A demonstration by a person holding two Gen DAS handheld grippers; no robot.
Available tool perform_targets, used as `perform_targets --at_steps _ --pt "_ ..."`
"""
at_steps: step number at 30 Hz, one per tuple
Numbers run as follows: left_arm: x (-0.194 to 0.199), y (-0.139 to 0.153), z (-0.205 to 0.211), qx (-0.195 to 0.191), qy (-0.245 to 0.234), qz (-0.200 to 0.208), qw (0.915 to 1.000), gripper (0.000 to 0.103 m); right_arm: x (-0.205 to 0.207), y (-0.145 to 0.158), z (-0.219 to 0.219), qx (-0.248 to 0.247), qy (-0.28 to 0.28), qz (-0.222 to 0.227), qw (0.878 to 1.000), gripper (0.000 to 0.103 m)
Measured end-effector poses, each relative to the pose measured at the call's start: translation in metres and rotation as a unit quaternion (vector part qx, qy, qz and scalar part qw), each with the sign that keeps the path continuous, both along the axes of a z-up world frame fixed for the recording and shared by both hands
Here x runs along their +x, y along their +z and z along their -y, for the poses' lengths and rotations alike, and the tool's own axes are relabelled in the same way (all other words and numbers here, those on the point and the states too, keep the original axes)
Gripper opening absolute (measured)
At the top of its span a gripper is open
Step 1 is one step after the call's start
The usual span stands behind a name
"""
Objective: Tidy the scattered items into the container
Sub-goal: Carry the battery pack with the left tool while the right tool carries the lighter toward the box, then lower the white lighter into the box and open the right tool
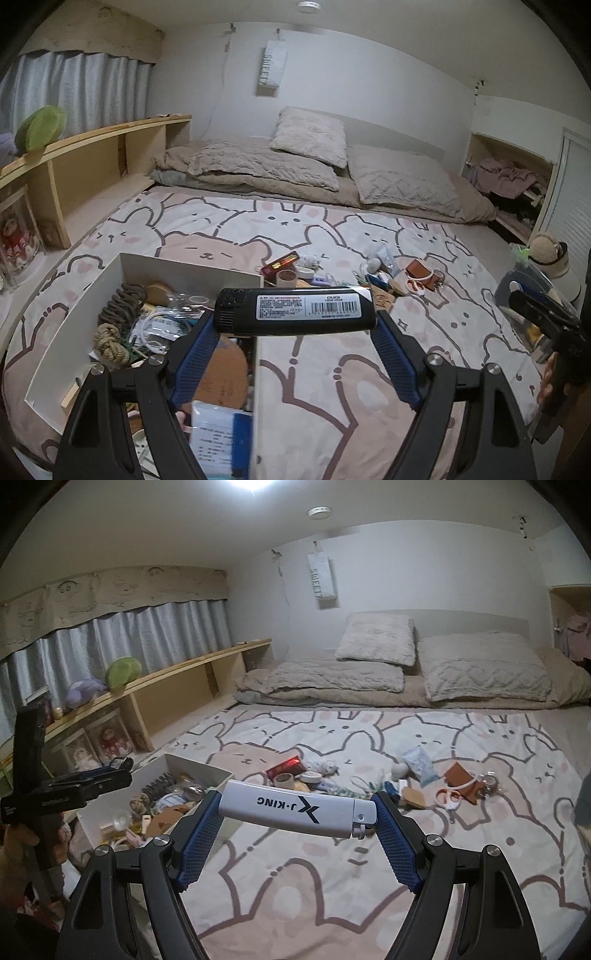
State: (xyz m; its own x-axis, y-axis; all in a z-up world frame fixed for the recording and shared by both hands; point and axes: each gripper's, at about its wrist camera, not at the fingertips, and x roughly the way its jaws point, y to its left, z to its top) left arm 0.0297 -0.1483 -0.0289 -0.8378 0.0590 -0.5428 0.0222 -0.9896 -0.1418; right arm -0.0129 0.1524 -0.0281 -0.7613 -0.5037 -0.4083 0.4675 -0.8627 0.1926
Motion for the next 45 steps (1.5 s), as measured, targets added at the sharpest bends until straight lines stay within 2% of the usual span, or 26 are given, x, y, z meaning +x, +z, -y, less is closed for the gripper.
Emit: perform_targets --at_steps 5,10,14,24,31,35,38,45 --pt "0.006 0.004 0.024 0.005 0.018 -0.010 0.9998 0.083 -0.002 -0.002 0.015 0.007 0.015 0.008 1.000 0.081" --pt "0.014 0.003 0.038 -0.021 0.040 -0.011 0.9989 0.083 -0.007 -0.004 0.034 0.015 0.031 0.012 0.999 0.081" --pt "0.019 0.002 0.054 -0.020 0.055 -0.009 0.9983 0.083 -0.011 -0.005 0.051 0.015 0.046 0.013 0.999 0.081" --pt "0.027 -0.001 0.086 -0.026 0.097 -0.011 0.9949 0.083 -0.011 -0.004 0.104 0.024 0.112 0.008 0.993 0.081" --pt "0.032 -0.006 0.105 -0.029 0.120 -0.011 0.9923 0.083 -0.004 -0.001 0.137 0.053 0.166 -0.005 0.985 0.081" --pt "0.034 -0.008 0.117 -0.031 0.135 -0.009 0.9903 0.083 -0.002 0.000 0.156 0.063 0.199 -0.006 0.978 0.081" --pt "0.035 -0.011 0.124 -0.031 0.146 -0.005 0.9888 0.083 -0.001 -0.003 0.173 0.082 0.235 0.000 0.969 0.081" --pt "0.031 -0.022 0.134 -0.032 0.153 0.017 0.9875 0.083 0.007 -0.020 0.221 0.162 0.318 0.004 0.934 0.081"
